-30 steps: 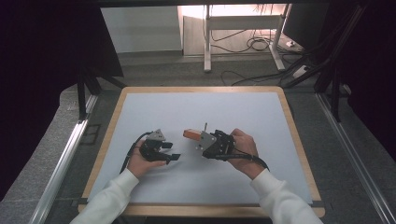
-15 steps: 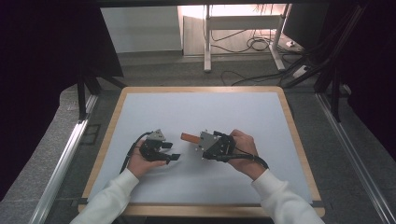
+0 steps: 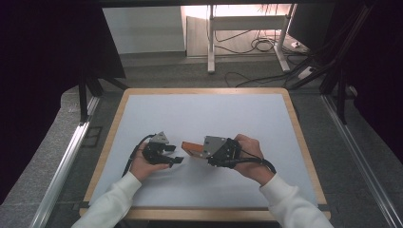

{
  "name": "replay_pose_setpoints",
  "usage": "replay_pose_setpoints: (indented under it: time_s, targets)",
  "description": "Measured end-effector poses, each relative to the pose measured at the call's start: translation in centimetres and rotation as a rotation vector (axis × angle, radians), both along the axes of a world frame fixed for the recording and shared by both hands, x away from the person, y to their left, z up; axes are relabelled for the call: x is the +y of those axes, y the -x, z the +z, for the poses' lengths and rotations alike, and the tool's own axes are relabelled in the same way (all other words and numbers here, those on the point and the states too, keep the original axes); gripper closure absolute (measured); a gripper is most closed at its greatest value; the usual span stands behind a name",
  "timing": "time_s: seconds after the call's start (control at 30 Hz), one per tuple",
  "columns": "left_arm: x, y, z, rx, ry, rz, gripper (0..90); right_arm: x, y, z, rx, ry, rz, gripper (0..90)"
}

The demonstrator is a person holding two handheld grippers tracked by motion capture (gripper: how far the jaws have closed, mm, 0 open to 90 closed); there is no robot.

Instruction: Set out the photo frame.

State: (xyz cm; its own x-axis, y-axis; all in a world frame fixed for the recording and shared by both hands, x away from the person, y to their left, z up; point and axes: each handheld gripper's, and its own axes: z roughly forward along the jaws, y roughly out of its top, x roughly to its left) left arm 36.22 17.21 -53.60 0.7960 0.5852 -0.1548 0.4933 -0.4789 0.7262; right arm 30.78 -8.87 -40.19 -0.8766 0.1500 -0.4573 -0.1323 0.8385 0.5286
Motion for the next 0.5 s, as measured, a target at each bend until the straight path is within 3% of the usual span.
replay_pose_setpoints:
  time_s: [0.13,0.37,0.5]
  targets:
    - [0.0,0.0,0.0,0.001,0.002,0.004,34.0,-0.1,-0.8,0.1,0.006,-0.022,-0.019,69.1]
    - [0.0,0.0,0.0,0.004,0.001,0.0,33.9,0.3,-1.9,0.5,-0.007,-0.002,-0.036,67.2]
    - [0.0,0.0,-0.1,0.007,-0.002,-0.004,33.8,0.3,-2.4,0.8,-0.008,-0.015,-0.061,64.5]
